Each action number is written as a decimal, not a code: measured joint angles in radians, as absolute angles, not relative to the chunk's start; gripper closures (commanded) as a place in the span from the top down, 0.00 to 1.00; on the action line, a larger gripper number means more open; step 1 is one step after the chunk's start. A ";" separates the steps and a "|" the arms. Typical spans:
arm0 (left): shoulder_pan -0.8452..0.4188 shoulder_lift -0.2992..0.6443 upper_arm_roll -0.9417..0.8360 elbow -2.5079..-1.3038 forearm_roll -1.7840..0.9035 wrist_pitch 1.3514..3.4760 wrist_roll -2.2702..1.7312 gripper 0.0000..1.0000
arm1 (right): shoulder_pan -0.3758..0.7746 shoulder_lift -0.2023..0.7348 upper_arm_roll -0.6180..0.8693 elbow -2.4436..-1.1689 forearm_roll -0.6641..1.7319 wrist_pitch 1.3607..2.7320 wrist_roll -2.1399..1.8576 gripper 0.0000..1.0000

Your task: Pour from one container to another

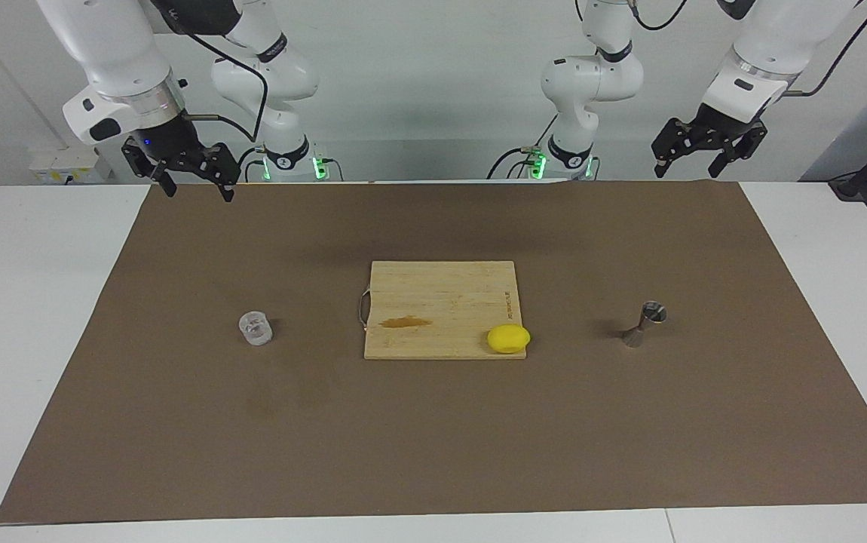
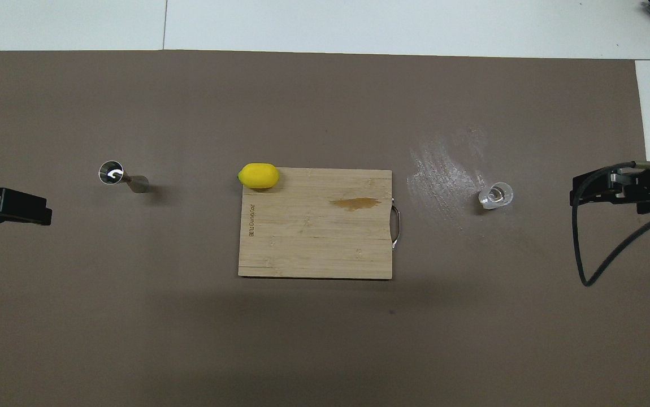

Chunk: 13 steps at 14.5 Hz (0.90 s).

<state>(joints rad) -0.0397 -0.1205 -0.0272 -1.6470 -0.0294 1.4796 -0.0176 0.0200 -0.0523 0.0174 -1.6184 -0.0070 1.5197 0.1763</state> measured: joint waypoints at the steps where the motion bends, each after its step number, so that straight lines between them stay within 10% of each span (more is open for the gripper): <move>1: -0.025 -0.121 -0.025 -1.656 -0.044 1.480 -0.019 1.00 | 0.020 -0.052 0.017 -1.620 -0.007 1.520 0.176 1.00; 13: 0.364 -0.111 -0.011 -1.990 -0.460 1.647 -0.500 1.00 | 0.018 -0.053 0.016 -1.626 -0.007 1.520 0.176 1.00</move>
